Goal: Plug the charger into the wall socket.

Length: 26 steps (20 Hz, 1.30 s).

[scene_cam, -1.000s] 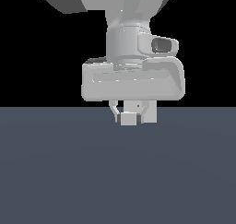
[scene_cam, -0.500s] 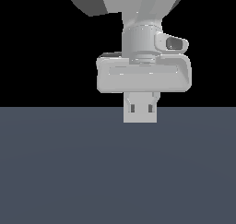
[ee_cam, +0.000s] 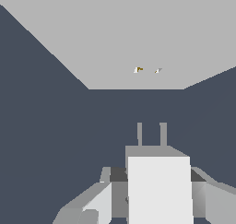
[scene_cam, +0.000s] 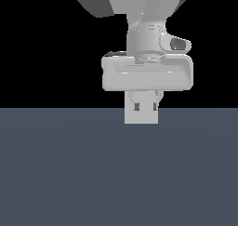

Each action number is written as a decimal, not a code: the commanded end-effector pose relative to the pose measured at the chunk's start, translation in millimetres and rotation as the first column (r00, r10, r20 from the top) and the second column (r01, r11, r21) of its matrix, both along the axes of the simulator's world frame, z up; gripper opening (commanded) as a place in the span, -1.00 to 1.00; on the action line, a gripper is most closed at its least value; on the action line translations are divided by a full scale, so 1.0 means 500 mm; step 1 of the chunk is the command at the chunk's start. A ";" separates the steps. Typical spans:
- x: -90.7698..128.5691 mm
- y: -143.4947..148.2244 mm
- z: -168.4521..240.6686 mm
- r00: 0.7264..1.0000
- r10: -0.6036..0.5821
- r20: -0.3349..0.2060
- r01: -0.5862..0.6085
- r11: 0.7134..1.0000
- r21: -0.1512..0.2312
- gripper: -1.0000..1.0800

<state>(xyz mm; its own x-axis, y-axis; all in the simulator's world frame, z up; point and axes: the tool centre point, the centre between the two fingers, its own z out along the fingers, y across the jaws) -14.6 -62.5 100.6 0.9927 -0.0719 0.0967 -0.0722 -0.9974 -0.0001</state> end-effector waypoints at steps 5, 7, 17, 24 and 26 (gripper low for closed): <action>-0.001 0.003 -0.001 1.000 -0.002 0.000 0.002 1.000 0.000 -1.00; -0.001 0.003 -0.001 1.000 -0.002 0.000 0.002 1.000 0.000 -1.00; 0.035 0.000 -0.001 1.000 -0.002 0.000 0.002 1.000 0.000 -1.00; 0.083 -0.003 -0.001 1.000 -0.002 0.000 0.002 1.000 0.000 -1.00; 0.091 -0.004 -0.001 1.000 -0.002 0.000 0.002 1.000 0.000 -1.00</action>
<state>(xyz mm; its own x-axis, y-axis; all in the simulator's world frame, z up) 27.3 -64.1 99.8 0.9926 -0.0734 0.0963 -0.0738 -0.9973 -0.0001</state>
